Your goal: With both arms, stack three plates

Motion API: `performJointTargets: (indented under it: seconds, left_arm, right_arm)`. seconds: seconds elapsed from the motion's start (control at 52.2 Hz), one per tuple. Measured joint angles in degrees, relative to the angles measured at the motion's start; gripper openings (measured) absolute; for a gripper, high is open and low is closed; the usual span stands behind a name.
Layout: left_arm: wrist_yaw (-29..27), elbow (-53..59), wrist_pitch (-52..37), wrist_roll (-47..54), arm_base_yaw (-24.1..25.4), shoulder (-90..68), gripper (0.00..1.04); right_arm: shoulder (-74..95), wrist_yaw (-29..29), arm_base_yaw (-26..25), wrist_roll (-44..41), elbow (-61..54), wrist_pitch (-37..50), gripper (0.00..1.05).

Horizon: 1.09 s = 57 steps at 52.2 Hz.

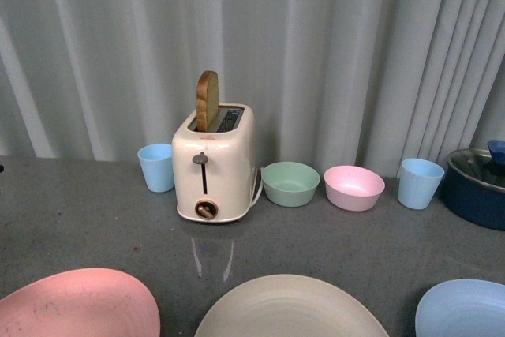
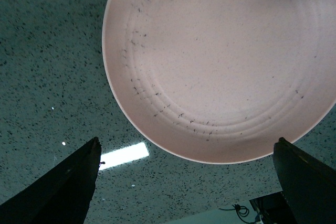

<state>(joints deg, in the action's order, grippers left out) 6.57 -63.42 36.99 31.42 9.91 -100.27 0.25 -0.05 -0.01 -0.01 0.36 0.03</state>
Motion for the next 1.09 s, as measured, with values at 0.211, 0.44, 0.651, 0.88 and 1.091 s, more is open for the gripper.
performJointTargets:
  seconds: [0.211,0.44,0.651,0.88,1.091]
  left_arm:
    - [-0.2,-0.8,-5.2,-6.2,-1.7,-7.6,0.98]
    - [-2.0,-1.6,-11.2,-8.3,-3.1,-11.8,0.98]
    - [-3.1,-3.7,-14.0,-9.0,-2.1,-14.6,0.98]
    - [-4.0,-5.2,-15.0,-8.2,0.9,-16.7,0.98]
    - [-2.6,-5.3,-13.9,-6.1,3.1,-18.6,0.98]
  right_arm:
    - [0.0,0.0,0.0,0.0,0.0,0.0,0.97]
    - [0.0,0.0,0.0,0.0,0.0,0.0,0.97]
    - [0.0,0.0,0.0,0.0,0.0,0.0,0.97]
    - [0.0,0.0,0.0,0.0,0.0,0.0,0.97]
    - [0.0,0.0,0.0,0.0,0.0,0.0,0.97]
